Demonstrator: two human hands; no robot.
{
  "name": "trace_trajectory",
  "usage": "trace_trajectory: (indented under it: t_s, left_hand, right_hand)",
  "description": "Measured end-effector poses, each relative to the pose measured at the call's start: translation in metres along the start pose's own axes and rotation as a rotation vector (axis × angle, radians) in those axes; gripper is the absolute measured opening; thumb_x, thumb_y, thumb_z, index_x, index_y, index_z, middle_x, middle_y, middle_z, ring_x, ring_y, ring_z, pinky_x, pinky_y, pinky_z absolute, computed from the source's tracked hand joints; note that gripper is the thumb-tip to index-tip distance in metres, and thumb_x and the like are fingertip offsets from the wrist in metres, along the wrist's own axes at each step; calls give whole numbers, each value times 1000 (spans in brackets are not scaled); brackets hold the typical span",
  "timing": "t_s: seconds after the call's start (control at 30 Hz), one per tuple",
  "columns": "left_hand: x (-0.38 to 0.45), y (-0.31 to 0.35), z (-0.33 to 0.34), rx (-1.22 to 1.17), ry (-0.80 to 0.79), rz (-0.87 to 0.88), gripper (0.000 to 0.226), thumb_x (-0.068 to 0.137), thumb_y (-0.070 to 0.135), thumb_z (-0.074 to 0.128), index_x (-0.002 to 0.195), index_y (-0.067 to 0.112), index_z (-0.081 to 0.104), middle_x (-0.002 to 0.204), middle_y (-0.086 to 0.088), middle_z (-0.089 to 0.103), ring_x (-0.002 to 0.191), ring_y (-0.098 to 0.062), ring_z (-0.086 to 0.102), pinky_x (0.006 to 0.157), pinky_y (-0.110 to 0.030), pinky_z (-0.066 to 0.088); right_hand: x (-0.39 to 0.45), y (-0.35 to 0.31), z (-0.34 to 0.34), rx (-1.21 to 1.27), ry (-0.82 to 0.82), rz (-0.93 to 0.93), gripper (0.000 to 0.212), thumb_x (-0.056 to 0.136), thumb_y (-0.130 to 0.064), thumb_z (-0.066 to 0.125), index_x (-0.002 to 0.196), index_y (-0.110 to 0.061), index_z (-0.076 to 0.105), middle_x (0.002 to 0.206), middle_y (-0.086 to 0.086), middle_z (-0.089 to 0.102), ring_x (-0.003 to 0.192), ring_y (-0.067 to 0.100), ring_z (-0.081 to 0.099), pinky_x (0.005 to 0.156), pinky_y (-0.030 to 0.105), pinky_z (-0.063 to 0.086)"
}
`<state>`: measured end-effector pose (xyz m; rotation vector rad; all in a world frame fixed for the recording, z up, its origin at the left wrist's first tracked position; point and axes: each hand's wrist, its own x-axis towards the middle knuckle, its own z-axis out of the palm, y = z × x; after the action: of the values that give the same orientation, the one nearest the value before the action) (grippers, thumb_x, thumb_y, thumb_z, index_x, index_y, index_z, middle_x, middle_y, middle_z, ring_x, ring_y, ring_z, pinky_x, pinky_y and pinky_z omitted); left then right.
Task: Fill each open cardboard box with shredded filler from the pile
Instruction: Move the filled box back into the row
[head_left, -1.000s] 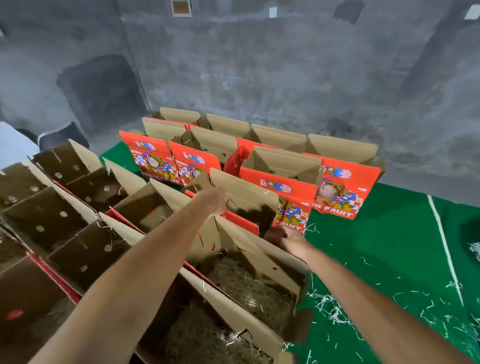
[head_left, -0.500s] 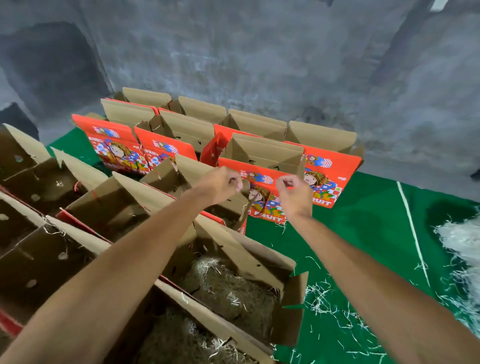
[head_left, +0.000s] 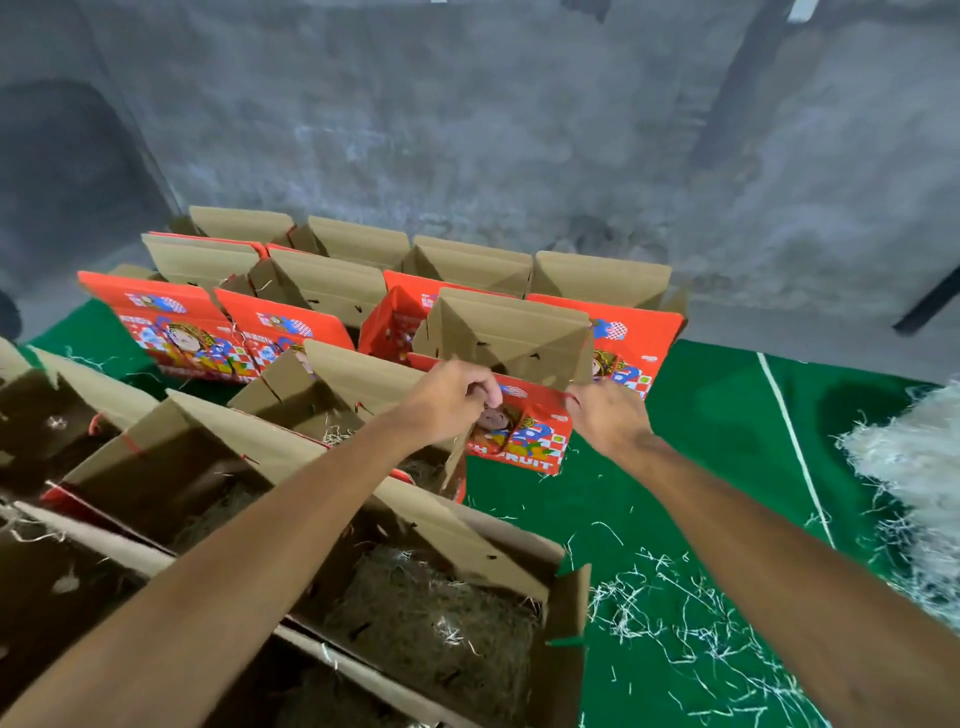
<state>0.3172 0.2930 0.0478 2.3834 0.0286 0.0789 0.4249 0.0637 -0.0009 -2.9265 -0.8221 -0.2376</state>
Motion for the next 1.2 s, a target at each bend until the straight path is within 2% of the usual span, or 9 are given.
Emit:
trace_trajectory:
  t_s: [0.17, 0.33, 0.53, 0.73, 0.8, 0.87, 0.97, 1.1, 1.2]
  left_hand:
    - [-16, 57, 26, -93, -8, 78, 36, 86, -3, 44, 70, 16, 70, 75, 5, 73, 60, -18, 66, 64, -38, 57]
    - [-37, 140, 89, 4, -115, 200, 35, 89, 6, 49, 72, 30, 70, 67, 6, 69, 48, -7, 54, 49, -25, 43]
    - [-88, 249, 192, 29, -243, 230, 23, 92, 15, 55, 93, 28, 74, 87, 17, 70, 71, -1, 61, 63, -15, 43]
    - [-151, 320, 284, -37, -536, 80, 30, 99, 39, 49, 111, 24, 71, 83, 9, 67, 64, -20, 59, 76, -35, 52]
    - [-171, 333, 312, 3, -633, 68, 35, 99, 44, 47, 98, 17, 69, 69, 0, 51, 51, -18, 44, 73, -37, 19]
    - [-193, 342, 336, 55, -697, 80, 35, 100, 48, 45, 84, 20, 61, 67, -1, 46, 51, -15, 40, 61, -32, 29]
    - [-221, 354, 368, 161, -670, 108, 50, 100, 57, 37, 86, 15, 61, 71, -3, 58, 61, -20, 52, 58, -30, 37]
    - [-239, 355, 390, 327, -512, 187, 46, 102, 52, 32, 122, 17, 54, 117, -9, 63, 105, -28, 60, 94, -43, 47]
    - [-250, 345, 398, 436, -442, 297, 45, 100, 55, 32, 122, 19, 49, 81, 4, 49, 83, -25, 61, 83, -45, 53]
  right_hand:
    - [-85, 61, -26, -25, -56, 79, 31, 105, -39, 40, 96, -23, 64, 80, -3, 69, 66, 18, 66, 65, 31, 57]
    - [-204, 133, -46, 116, -174, 267, 32, 106, -42, 37, 101, -21, 61, 78, -5, 64, 66, 12, 64, 68, 30, 58]
    - [-346, 194, -82, 56, -192, 283, 34, 106, -44, 38, 112, -20, 61, 94, 4, 72, 78, 21, 70, 71, 33, 58]
    - [-496, 231, -104, 239, 46, 261, 26, 101, -33, 57, 106, -13, 73, 84, -1, 72, 64, 13, 66, 60, 27, 55]
    - [-533, 235, -105, 257, 152, 239, 19, 94, -27, 66, 103, -13, 76, 83, -3, 74, 61, 7, 65, 56, 20, 54]
    - [-555, 236, -106, 257, 209, 225, 19, 90, -27, 69, 102, -15, 78, 87, -3, 76, 67, 11, 69, 56, 27, 59]
    - [-566, 237, -109, 207, 165, 254, 20, 91, -31, 72, 107, -20, 77, 101, -6, 76, 89, 16, 70, 71, 37, 60]
    - [-558, 229, -114, 238, 150, 189, 35, 81, 0, 62, 105, -21, 76, 120, -7, 70, 109, 17, 63, 100, 42, 49]
    - [-539, 219, -114, 325, 220, 167, 36, 85, 0, 53, 103, -21, 76, 123, -3, 70, 116, 17, 62, 109, 41, 45]
